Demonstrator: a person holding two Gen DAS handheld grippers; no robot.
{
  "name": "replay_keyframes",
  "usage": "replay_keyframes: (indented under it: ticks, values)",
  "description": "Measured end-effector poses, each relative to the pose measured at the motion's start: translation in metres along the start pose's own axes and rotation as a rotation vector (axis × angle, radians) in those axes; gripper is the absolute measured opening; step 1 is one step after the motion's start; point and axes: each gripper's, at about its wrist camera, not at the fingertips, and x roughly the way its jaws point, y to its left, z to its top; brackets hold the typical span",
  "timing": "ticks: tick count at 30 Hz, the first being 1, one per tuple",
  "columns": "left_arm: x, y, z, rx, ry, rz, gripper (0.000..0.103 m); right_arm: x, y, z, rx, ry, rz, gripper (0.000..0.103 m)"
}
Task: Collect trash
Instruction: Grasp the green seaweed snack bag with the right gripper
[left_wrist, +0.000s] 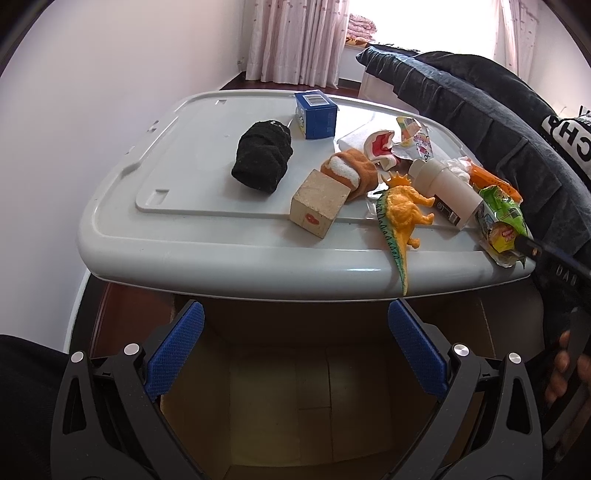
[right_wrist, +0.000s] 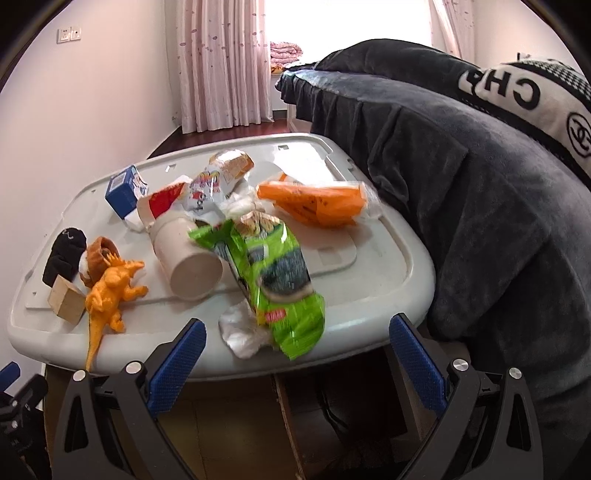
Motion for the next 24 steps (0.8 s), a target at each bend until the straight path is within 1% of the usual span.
replay_keyframes:
  ticks: [2,4,6,7,9,12,15,16,19,22,24]
  values:
    - [0.001,0.0,0.0,0.002,0.006,0.002,0.097,0.01,0.001,0.015,-0.062,0.019,0.041,0.098]
    - [0.002,0.0,-0.001,0.004,0.008,0.004,0.097,0.024,0.005,0.026,-0.144,0.045,0.042,0.098]
    - [0.003,-0.001,-0.001,0.006,0.01,0.006,0.097,0.045,0.009,0.035,-0.217,0.115,0.058,0.098]
    - [0.003,-0.001,-0.001,0.005,0.011,0.005,0.097,0.054,0.009,0.037,-0.232,0.149,0.074,0.098]
    - [0.003,0.0,-0.002,0.0,0.016,-0.001,0.097,0.065,0.009,0.036,-0.23,0.183,0.09,0.098]
    - [0.003,0.002,-0.003,-0.013,0.025,-0.017,0.097,0.072,0.011,0.032,-0.217,0.197,0.131,0.098]
    - [0.003,0.003,-0.004,-0.023,0.037,-0.028,0.097,0.077,0.017,0.031,-0.238,0.197,0.127,0.097]
    - [0.003,0.003,-0.004,-0.025,0.041,-0.03,0.097,0.079,0.019,0.032,-0.248,0.197,0.119,0.096]
    - [0.004,0.004,-0.005,-0.033,0.047,-0.038,0.097,0.088,0.022,0.031,-0.245,0.208,0.119,0.084]
    - [0.002,0.005,-0.005,-0.038,0.041,-0.038,0.097,0.087,0.021,0.031,-0.24,0.192,0.13,0.084]
    - [0.002,0.005,-0.005,-0.04,0.041,-0.038,0.097,0.084,0.024,0.029,-0.248,0.181,0.134,0.078]
